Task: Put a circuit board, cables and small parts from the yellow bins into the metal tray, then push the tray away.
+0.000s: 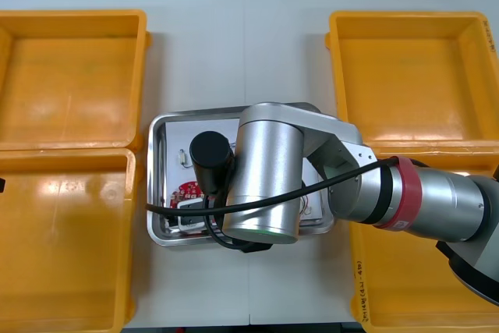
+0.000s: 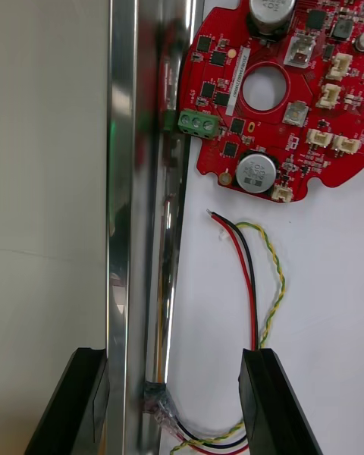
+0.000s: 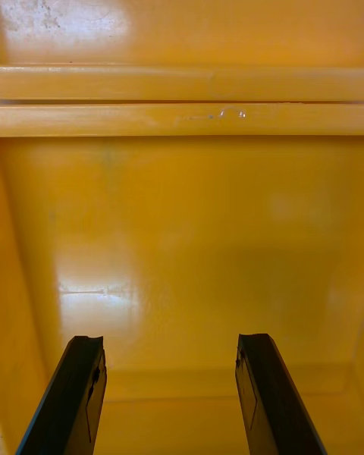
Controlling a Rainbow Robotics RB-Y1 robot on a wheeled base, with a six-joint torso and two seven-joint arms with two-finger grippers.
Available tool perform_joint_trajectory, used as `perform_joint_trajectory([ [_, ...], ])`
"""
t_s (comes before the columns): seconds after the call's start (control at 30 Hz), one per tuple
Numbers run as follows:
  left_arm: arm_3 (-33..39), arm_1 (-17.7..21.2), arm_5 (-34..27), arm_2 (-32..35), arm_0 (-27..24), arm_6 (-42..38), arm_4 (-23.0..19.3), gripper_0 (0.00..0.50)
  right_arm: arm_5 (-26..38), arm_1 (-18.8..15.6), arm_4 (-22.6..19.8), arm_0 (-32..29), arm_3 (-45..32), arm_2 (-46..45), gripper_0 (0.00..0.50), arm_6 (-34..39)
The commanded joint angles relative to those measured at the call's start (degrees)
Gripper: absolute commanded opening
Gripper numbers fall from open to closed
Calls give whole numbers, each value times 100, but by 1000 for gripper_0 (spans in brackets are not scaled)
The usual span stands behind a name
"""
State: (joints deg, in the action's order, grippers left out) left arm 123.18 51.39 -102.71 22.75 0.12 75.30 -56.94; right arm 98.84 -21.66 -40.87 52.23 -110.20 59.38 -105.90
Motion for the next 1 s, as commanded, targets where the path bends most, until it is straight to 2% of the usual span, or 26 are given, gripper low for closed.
perform_joint_trajectory([
  [0.03, 136, -50, 58, 134, 67, 117, 52, 500, -67, 259, 202, 217, 34, 311, 500, 43],
  [0.33, 136, -50, 58, 134, 67, 117, 52, 500, -84, 514, 369, 191, 315, 654, 500, 263],
  [0.5, 136, -50, 58, 134, 67, 117, 52, 500, -111, 584, 703, 94, 333, 847, 500, 386],
  [0.63, 136, -50, 58, 134, 67, 117, 52, 500, -119, 663, 773, 6, 429, 865, 500, 439],
  [1.0, 136, -50, 58, 134, 67, 117, 52, 500, -190, 716, 1002, -170, 552, 970, 500, 483],
])
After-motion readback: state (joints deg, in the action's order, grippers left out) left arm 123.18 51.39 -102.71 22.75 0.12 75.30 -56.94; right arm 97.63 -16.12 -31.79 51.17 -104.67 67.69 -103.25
